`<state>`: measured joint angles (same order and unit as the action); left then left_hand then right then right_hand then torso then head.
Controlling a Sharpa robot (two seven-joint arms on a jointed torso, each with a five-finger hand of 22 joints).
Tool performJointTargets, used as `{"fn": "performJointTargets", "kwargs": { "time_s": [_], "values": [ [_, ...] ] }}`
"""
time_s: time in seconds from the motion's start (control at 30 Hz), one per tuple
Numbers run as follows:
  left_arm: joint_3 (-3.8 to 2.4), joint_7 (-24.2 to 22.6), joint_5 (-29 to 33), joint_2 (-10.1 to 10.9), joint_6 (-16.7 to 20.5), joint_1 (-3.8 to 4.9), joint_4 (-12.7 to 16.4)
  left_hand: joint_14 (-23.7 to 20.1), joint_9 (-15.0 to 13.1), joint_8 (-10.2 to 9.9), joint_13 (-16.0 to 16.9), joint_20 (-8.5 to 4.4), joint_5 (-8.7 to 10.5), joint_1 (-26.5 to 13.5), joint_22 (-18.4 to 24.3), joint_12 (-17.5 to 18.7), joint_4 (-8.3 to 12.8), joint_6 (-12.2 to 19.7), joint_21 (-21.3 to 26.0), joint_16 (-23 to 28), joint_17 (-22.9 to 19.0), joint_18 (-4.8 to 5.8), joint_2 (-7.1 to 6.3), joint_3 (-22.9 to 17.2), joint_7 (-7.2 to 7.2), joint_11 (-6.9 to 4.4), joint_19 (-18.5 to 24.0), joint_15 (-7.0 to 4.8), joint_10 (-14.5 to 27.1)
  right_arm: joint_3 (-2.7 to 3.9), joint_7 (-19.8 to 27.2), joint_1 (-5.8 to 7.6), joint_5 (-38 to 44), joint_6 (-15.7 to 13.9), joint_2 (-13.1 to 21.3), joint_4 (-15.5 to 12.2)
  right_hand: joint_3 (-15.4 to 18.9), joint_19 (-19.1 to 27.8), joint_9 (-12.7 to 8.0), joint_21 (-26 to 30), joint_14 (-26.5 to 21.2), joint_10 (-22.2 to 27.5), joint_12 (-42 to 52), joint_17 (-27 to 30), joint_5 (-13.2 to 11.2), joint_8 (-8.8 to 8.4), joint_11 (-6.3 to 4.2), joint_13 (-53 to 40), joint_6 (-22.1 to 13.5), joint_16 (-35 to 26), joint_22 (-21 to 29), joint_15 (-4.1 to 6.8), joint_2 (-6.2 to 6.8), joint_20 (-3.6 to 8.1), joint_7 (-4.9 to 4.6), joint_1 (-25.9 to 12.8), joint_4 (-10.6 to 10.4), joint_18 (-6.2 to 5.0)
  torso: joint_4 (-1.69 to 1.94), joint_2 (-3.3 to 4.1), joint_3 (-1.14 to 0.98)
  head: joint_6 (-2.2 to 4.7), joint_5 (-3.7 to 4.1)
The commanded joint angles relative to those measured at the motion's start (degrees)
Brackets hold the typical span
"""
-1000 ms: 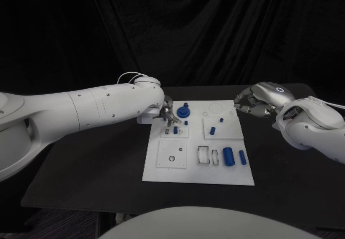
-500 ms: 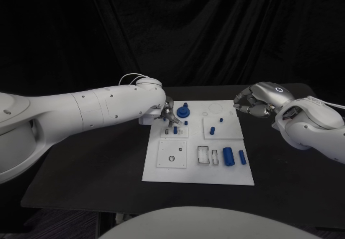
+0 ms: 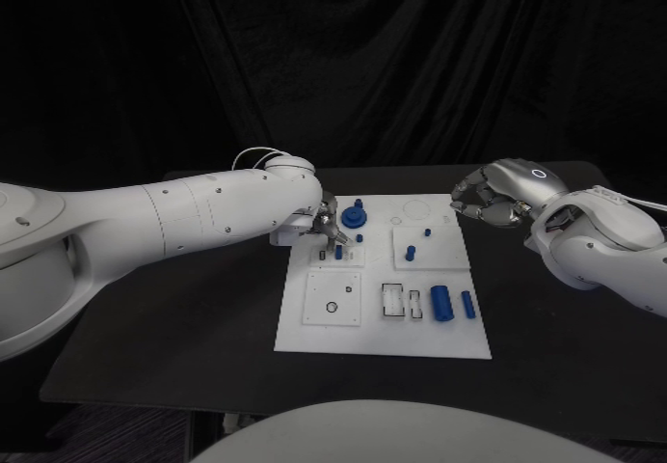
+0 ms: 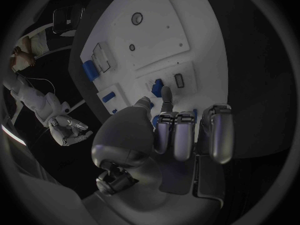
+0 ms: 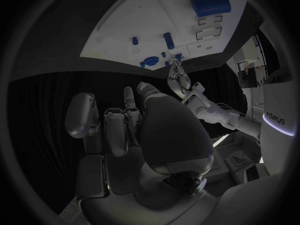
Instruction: Assemble the parts on the task board
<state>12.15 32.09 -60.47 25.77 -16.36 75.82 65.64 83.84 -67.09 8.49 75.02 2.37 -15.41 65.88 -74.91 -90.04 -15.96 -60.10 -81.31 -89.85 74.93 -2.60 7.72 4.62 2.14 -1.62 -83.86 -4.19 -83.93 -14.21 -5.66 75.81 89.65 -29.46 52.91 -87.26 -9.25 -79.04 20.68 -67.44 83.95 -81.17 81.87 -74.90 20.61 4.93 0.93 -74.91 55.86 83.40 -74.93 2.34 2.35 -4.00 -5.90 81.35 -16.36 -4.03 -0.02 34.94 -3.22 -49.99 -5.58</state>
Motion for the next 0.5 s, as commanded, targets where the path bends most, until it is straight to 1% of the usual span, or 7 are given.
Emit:
{"fn": "performJointTargets", "kwargs": {
  "time_s": [0.03,0.33,0.43,0.5],
  "values": [
    [-0.04,-0.79,0.41,-0.18,-0.40,-0.21,0.02,6.16,0.08,-0.19,14.98,0.20,-0.30,0.69,-9.78,0.04,0.03,-0.36,0.60,-0.15,15.07,-0.11,0.12,-0.51,0.18,0.25,0.39,0.26,-6.07,0.04,-0.78,-0.11,0.19,-0.01,-0.01,-0.07,-0.38,0.06,-0.06,0.23,3.33,0.48,-0.24,-10.79,0.20,-0.29,0.00,-6.06,0.25,-0.23,-8.54,0.02,-0.18,-0.06,-0.02,-0.54,0.08,-0.78,0.00,0.00,0.01,-0.01,-0.01],
    [-0.04,-0.71,0.41,-0.23,-0.30,-0.54,0.06,6.16,0.21,-0.32,14.98,0.20,-0.91,0.93,-9.75,0.04,0.00,-0.30,0.71,-0.15,15.07,-0.13,0.21,-0.77,0.19,0.26,0.45,0.27,-6.07,0.04,-0.78,-0.11,0.19,-0.03,-0.02,-0.08,-0.38,0.06,-0.06,0.23,3.33,0.48,-0.24,-10.79,0.20,-0.29,0.00,-6.06,0.25,-0.23,-8.54,0.02,-0.18,-0.06,-0.02,-0.54,0.08,-0.78,0.02,-0.01,0.00,-0.01,0.04],
    [-0.04,-0.75,0.41,-0.24,-0.27,-0.63,0.06,6.16,0.48,-0.51,14.98,0.18,-2.99,1.44,-9.82,0.04,-0.02,-0.30,0.77,-0.15,15.07,-0.13,0.02,-1.29,0.17,0.25,0.44,0.25,-6.07,0.04,-0.79,-0.11,0.19,-0.03,-0.02,-0.06,-0.38,0.06,-0.06,0.23,3.33,0.48,-0.24,-10.79,0.20,-0.29,0.00,-6.06,0.25,-0.23,-8.54,0.02,-0.18,-0.06,-0.02,-0.54,0.08,-0.78,0.02,-0.03,0.00,-0.01,0.05],
    [-0.04,-0.77,0.41,-0.25,-0.31,-0.68,0.06,6.16,0.51,-0.53,14.98,0.18,-3.23,1.50,-9.80,0.04,-0.02,-0.30,0.82,-0.15,15.07,-0.14,-0.04,-1.36,0.17,0.24,0.47,0.25,-6.07,0.04,-0.79,-0.11,0.19,-0.03,-0.03,-0.06,-0.38,0.06,-0.06,0.23,3.33,0.48,-0.24,-10.79,0.20,-0.29,0.00,-6.06,0.25,-0.23,-8.54,0.02,-0.18,-0.06,-0.02,-0.54,0.08,-0.78,0.02,0.00,0.00,-0.01,0.06]
  ]
}}
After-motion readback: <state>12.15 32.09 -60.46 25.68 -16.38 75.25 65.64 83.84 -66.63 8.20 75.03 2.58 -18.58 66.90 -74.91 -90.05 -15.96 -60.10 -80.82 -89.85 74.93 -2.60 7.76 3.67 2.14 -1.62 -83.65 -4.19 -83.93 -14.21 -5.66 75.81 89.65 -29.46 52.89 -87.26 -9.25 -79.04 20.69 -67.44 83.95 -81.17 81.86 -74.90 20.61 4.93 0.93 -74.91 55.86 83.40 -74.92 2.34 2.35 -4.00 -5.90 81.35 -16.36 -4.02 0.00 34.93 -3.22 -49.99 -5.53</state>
